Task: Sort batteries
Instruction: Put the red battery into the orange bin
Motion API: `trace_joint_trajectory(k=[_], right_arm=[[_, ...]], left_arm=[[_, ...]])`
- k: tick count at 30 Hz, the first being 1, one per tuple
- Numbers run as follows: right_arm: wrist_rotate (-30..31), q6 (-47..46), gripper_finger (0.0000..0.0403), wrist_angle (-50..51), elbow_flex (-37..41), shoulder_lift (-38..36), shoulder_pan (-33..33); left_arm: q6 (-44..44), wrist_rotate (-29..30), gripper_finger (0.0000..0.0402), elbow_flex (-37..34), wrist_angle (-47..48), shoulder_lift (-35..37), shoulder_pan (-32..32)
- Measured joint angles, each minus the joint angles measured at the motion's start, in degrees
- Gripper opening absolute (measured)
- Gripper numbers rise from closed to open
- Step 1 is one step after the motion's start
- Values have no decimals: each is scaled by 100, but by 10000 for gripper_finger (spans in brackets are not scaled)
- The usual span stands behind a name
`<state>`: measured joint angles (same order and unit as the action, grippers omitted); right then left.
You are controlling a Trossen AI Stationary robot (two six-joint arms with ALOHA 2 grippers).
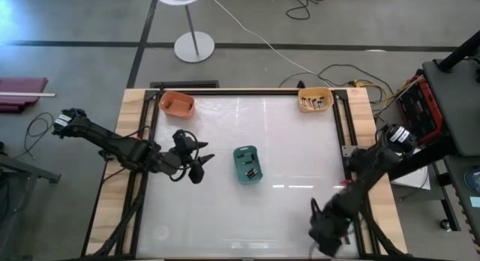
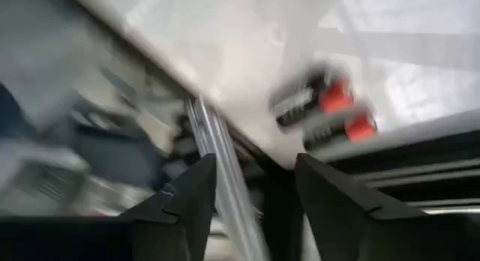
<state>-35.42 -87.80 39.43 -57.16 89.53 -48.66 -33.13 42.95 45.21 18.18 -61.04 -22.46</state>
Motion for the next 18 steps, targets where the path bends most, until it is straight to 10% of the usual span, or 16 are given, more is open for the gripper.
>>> trace_joint_trajectory(k=[6,18], right_arm=[[723,2166,236,1091,-595,260,-793],[1281,2888,309,1321,-421,634,-1289]], left_arm=[[-93,-317,212,0,65,0,2],[-235,-644,188,-2,169,-74,-26]])
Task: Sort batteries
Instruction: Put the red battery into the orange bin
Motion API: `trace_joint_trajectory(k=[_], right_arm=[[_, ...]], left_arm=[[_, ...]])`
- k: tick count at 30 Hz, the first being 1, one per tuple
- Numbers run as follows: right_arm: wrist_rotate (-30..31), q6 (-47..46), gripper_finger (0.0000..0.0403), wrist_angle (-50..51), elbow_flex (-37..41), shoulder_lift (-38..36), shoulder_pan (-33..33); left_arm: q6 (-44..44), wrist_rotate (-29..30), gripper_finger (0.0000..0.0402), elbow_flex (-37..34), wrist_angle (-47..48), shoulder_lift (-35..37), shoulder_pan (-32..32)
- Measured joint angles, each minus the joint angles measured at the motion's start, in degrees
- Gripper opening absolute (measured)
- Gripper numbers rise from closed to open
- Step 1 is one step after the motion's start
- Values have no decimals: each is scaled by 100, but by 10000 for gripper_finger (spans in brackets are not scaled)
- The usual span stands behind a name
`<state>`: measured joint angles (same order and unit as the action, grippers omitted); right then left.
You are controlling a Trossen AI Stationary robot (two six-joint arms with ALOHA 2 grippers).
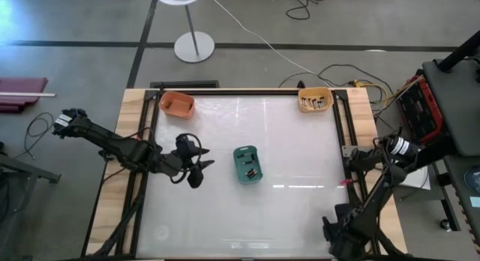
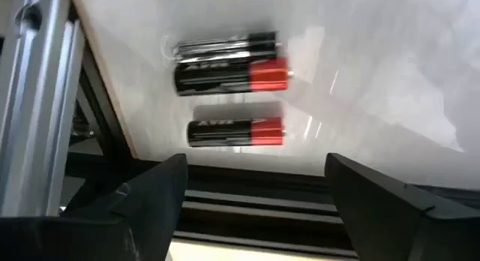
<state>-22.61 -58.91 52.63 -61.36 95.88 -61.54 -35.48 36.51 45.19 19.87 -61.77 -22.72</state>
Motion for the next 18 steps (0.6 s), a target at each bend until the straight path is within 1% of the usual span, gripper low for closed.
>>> trace_joint_trajectory(k=[6,9,18], right_arm=[[81,39,328,-388,19,75,-264],[73,22,333,-405,33,202,-333],[74,195,325,-367,52,428,-318]], left_arm=[[39,24,180,0,116,-3,0],[42,35,178,0,144,-3,0],[42,50,177,0,174,-3,0]])
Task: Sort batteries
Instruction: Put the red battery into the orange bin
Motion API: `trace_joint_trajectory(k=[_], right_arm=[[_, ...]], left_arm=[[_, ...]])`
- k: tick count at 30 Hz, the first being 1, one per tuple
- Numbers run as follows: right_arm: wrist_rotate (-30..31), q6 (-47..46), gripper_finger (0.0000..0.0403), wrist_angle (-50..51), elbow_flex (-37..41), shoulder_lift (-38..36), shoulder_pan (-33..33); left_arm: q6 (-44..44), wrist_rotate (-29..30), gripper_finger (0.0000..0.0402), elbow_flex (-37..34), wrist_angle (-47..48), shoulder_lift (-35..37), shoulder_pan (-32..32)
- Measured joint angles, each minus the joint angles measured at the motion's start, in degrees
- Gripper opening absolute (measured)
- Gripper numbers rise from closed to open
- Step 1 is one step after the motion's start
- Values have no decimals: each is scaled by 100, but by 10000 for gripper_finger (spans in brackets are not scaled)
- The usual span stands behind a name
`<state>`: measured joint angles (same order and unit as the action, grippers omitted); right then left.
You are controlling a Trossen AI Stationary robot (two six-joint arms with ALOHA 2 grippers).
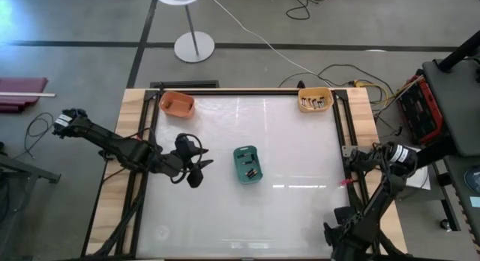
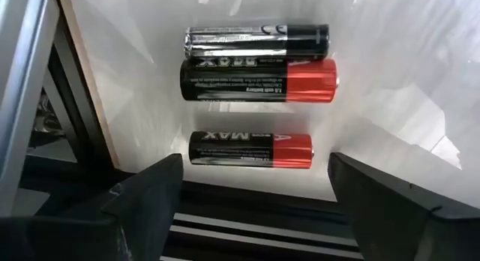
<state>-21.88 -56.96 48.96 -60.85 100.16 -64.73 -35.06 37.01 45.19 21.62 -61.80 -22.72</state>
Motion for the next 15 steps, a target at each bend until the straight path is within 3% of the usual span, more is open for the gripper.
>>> trace_joint_trajectory(k=[6,15], right_arm=[[49,-200,310,-2,21,35,17],[238,-878,256,-53,109,20,22]], left_arm=[[-9,2,177,-44,5,0,2],[-18,138,177,-136,47,0,6]])
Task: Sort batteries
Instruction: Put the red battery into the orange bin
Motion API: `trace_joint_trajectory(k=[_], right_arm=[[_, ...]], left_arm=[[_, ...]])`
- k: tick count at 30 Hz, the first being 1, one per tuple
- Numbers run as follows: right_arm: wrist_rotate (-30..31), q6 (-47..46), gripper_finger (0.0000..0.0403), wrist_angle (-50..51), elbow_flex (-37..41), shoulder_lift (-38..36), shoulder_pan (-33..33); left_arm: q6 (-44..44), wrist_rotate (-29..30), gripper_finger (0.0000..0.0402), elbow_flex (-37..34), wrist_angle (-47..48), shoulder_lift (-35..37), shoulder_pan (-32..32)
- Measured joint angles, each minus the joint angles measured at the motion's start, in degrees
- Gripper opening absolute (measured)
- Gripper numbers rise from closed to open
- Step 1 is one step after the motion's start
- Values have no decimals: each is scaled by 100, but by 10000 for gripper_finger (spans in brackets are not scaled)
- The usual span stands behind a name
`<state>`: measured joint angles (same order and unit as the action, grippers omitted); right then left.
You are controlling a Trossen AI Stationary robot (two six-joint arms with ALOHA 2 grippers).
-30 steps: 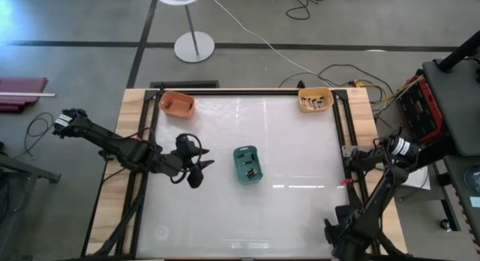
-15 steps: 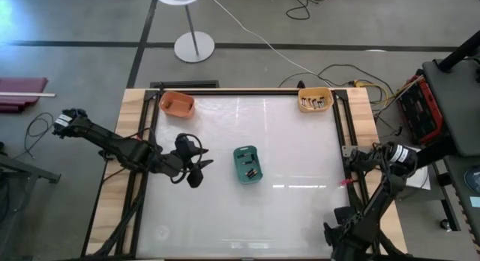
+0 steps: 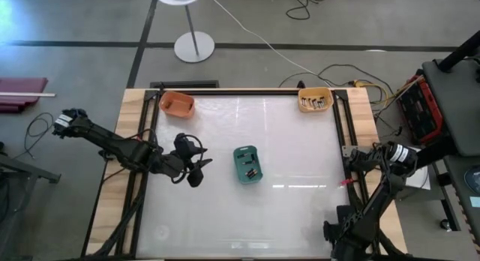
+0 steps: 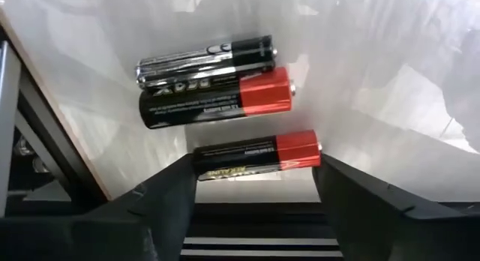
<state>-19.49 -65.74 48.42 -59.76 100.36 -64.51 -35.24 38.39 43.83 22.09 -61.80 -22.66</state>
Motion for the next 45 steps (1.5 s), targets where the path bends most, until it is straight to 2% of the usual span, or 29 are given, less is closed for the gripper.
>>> trace_joint_trajectory(k=[7,11,15,21,33,45], right_arm=[[48,45,242,298,-139,-33,11],[44,273,266,771,-183,-39,13],[32,864,297,733,-250,-48,13],[219,1142,329,672,-164,-48,-23],[311,2186,312,613,-145,-4,-35],[425,2179,307,400,-160,-13,-37]], left_arm=[[0,2,177,-4,-2,0,1],[0,1,178,-4,-2,0,1],[-2,2,178,-4,-2,0,1],[-27,0,178,-4,-2,0,1],[-26,2,178,-4,-2,0,1],[-28,2,178,-4,0,0,1]])
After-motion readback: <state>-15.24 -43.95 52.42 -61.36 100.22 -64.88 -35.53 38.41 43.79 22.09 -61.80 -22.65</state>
